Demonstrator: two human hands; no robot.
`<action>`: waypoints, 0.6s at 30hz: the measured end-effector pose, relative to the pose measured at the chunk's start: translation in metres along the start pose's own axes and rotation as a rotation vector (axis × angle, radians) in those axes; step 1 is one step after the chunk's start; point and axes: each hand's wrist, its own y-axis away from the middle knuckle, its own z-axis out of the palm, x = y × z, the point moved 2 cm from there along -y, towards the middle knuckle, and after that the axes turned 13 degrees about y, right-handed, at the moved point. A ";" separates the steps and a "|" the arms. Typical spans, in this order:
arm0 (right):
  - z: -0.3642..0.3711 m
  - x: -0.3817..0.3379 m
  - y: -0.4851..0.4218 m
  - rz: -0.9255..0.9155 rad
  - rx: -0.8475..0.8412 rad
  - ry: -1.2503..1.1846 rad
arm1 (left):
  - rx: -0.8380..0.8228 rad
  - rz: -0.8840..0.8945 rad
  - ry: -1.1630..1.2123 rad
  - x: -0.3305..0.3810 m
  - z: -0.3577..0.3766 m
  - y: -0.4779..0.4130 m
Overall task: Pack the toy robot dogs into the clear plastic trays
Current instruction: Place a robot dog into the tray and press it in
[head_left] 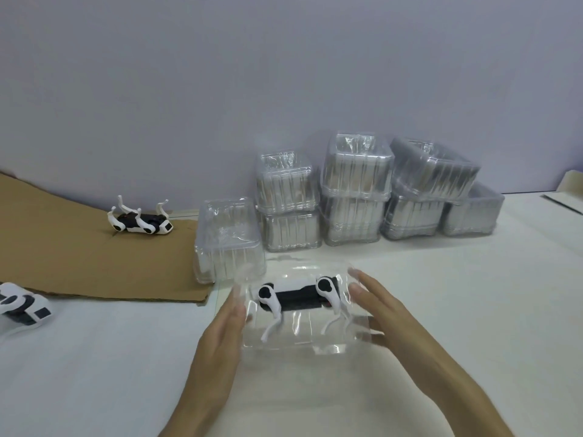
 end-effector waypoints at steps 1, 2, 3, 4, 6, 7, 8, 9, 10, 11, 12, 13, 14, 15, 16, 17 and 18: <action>0.001 0.000 -0.002 -0.054 -0.008 0.004 | -0.011 0.014 0.062 0.000 0.000 -0.001; 0.002 -0.001 -0.003 -0.095 -0.011 0.004 | -0.027 0.043 0.111 0.002 0.000 -0.002; 0.004 0.000 -0.003 -0.131 -0.007 -0.002 | -0.043 0.076 0.150 0.004 0.001 -0.002; 0.006 0.001 -0.002 -0.163 0.010 -0.018 | -0.050 0.103 0.193 0.005 -0.001 -0.003; 0.008 0.004 -0.002 -0.220 0.059 -0.061 | -0.074 0.103 0.265 0.003 -0.006 -0.005; 0.008 0.007 -0.002 -0.245 0.075 -0.071 | -0.099 0.095 0.264 0.002 -0.007 -0.006; 0.009 0.009 -0.002 -0.269 0.080 -0.066 | -0.127 0.095 0.234 0.001 -0.008 -0.005; 0.010 0.011 -0.002 -0.293 0.077 -0.052 | -0.145 0.108 0.191 0.000 -0.008 -0.004; 0.011 0.011 -0.002 -0.316 0.067 -0.041 | -0.149 0.123 0.148 -0.001 -0.008 -0.002; 0.011 0.011 -0.002 -0.338 0.056 -0.035 | -0.146 0.139 0.121 -0.002 -0.008 -0.001; 0.011 0.010 -0.002 -0.356 0.048 -0.029 | -0.142 0.157 0.107 -0.002 -0.007 -0.001; 0.010 0.010 -0.002 -0.369 0.047 -0.020 | -0.138 0.179 0.107 -0.001 -0.006 -0.001; 0.009 0.009 -0.002 -0.376 0.054 -0.009 | -0.128 0.201 0.112 0.000 -0.005 -0.001; 0.009 0.008 -0.002 -0.383 0.066 -0.001 | -0.114 0.219 0.117 0.001 -0.004 -0.001; 0.009 0.008 -0.002 -0.392 0.076 0.004 | -0.100 0.231 0.121 0.003 -0.004 -0.001; 0.009 0.008 -0.002 -0.398 0.083 0.009 | -0.092 0.237 0.127 0.004 -0.004 -0.001; 0.009 0.008 -0.002 -0.402 0.089 0.017 | -0.086 0.237 0.137 0.005 -0.003 0.000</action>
